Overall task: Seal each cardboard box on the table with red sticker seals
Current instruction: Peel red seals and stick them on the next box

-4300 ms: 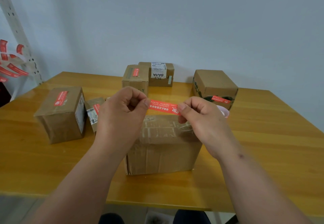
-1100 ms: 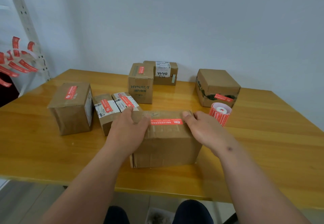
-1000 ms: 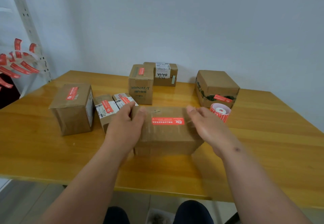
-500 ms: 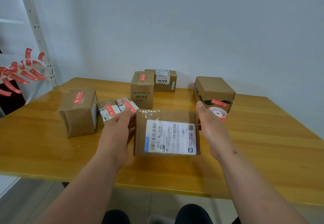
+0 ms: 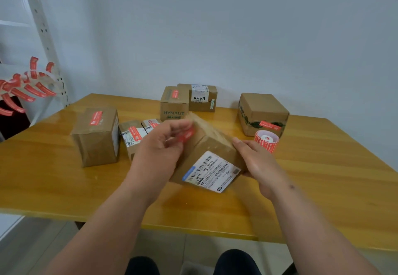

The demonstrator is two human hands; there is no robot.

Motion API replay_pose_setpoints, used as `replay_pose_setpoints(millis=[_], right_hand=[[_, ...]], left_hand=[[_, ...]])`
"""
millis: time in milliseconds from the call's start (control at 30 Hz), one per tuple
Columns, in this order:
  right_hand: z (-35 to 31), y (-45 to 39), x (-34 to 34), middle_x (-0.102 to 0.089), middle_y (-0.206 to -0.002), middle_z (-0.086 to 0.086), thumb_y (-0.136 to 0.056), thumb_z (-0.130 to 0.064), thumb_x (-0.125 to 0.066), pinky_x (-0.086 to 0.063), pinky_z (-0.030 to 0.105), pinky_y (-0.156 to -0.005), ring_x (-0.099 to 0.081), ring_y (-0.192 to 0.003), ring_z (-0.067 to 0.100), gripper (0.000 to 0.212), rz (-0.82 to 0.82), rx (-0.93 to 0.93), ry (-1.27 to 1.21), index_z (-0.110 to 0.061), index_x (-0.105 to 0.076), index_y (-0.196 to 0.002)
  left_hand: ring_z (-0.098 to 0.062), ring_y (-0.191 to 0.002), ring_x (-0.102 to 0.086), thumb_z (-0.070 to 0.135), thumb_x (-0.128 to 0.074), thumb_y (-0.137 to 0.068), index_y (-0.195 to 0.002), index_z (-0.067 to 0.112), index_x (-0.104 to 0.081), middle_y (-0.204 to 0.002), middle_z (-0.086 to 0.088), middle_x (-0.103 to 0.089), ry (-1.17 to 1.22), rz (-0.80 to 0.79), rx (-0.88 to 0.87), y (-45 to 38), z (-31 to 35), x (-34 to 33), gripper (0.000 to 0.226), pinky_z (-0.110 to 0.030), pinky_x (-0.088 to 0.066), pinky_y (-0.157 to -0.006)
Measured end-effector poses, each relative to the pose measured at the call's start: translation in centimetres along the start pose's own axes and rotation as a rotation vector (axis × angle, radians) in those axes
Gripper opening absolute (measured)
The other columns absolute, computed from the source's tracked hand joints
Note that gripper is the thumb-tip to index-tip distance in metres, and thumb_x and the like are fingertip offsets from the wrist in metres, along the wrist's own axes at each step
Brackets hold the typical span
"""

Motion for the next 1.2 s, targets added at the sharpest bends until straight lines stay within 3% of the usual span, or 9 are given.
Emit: replay_pose_setpoints(millis=[133, 300, 400, 500, 667, 900, 1000, 1133, 1200], right_hand=[[0.2, 0.6, -0.8, -0.064, -0.101, 0.002, -0.099, -0.051, -0.037, -0.046, 0.047, -0.099, -0.058, -0.095, 0.021, 0.038, -0.064, -0.067, 0.002, -0.022, -0.059, -0.088], [-1.4, 0.4, -0.6, -0.062, -0.113, 0.022, -0.105, -0.029, -0.023, -0.042, 0.044, -0.094, -0.055, -0.108, 0.038, 0.047, -0.011, 0.087, 0.256, 0.001, -0.059, -0.110], [-1.2, -0.2, -0.1, -0.064, -0.105, 0.015, -0.104, -0.033, -0.027, -0.046, 0.048, -0.093, -0.058, -0.099, 0.030, 0.045, 0.079, 0.069, 0.254, -0.006, -0.063, -0.105], [-0.2, -0.6, -0.3, -0.067, -0.103, 0.008, -0.103, -0.033, -0.029, -0.050, 0.049, -0.092, -0.062, -0.096, 0.026, 0.039, 0.026, 0.034, 0.235, -0.014, -0.063, -0.100], [1.2, 0.3, -1.8, -0.074, -0.077, -0.006, -0.101, -0.026, -0.039, -0.055, 0.035, -0.077, -0.070, -0.069, 0.012, 0.033, -0.170, -0.008, 0.108, -0.019, -0.069, -0.091], [-4.0, 1.4, 3.1, -0.069, -0.082, -0.014, -0.093, -0.032, -0.059, -0.045, 0.024, -0.072, -0.061, -0.077, 0.004, 0.013, 0.251, 0.334, -0.030, -0.030, -0.069, -0.086], [-7.1, 3.4, 3.2, -0.067, -0.088, -0.018, -0.091, -0.034, -0.061, -0.045, 0.019, -0.073, -0.059, -0.084, -0.002, 0.010, 0.218, 0.528, 0.073, -0.039, -0.067, -0.085], [-9.1, 4.6, 1.1, -0.061, -0.098, -0.017, -0.090, -0.032, -0.062, -0.039, 0.013, -0.081, -0.053, -0.094, -0.002, 0.008, 0.156, 0.705, 0.388, -0.032, -0.070, -0.094], [-9.4, 5.0, 0.0, -0.061, -0.098, -0.013, -0.090, -0.028, -0.063, -0.044, 0.022, -0.081, -0.054, -0.094, 0.005, 0.011, 0.147, 0.779, 0.501, -0.024, -0.071, -0.094]], left_hand=[[-0.007, -0.116, -0.052, 0.020, -0.069, -0.086, -0.125, 0.054, -0.048, -0.125, 0.024, -0.050, -0.180, -0.092, -0.084, -0.6, 1.3, -0.4, 0.056, -0.030, -0.056, -0.082], [-0.016, -0.105, -0.060, 0.064, -0.061, -0.068, -0.137, 0.045, -0.039, -0.125, 0.014, -0.050, -0.259, -0.113, 0.056, 0.0, -0.2, -0.8, 0.075, -0.032, -0.060, -0.077], [-0.009, -0.118, -0.046, 0.078, -0.061, -0.056, -0.149, 0.039, -0.023, -0.137, 0.016, -0.032, -0.422, -0.189, -0.007, 0.3, 0.0, -1.3, 0.108, -0.030, -0.055, -0.089], [-0.007, -0.126, -0.028, 0.070, -0.074, -0.052, -0.152, 0.039, -0.011, -0.130, 0.031, -0.015, -0.556, -0.265, -0.026, 0.4, 0.6, -1.6, 0.122, -0.029, -0.048, -0.097], [-0.006, -0.119, -0.040, 0.043, -0.086, -0.056, -0.147, 0.039, -0.024, -0.132, 0.024, -0.030, -0.425, -0.145, -0.016, -0.3, 0.7, -0.5, 0.110, -0.025, -0.047, -0.088], [-0.009, -0.119, -0.049, 0.034, -0.090, -0.056, -0.148, 0.040, -0.019, -0.136, 0.025, -0.040, -0.374, -0.155, -0.001, -0.5, -0.8, -0.8, 0.116, -0.029, -0.054, -0.089], [-0.011, -0.127, -0.042, 0.038, -0.090, -0.055, -0.147, 0.046, -0.014, -0.137, 0.024, -0.036, -0.417, -0.111, -0.095, -0.4, -0.8, -1.2, 0.119, -0.037, -0.050, -0.098], [-0.008, -0.132, -0.029, 0.050, -0.080, -0.059, -0.153, 0.030, -0.002, -0.144, 0.008, -0.030, -0.601, -0.035, -0.299, 0.2, 0.3, -2.6, 0.123, -0.021, -0.034, -0.101], [-0.010, -0.135, -0.024, 0.055, -0.078, -0.058, -0.153, 0.020, -0.004, -0.148, -0.001, -0.031, -0.681, -0.019, -0.357, 0.5, 0.3, -3.4, 0.125, -0.019, -0.025, -0.102]])
Point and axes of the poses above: each hand's wrist, its own y-axis away from the middle knuckle, its own x-axis out of the back of the hand, z = x × y, the point moved 6 cm from there along -y, towards the middle knuckle
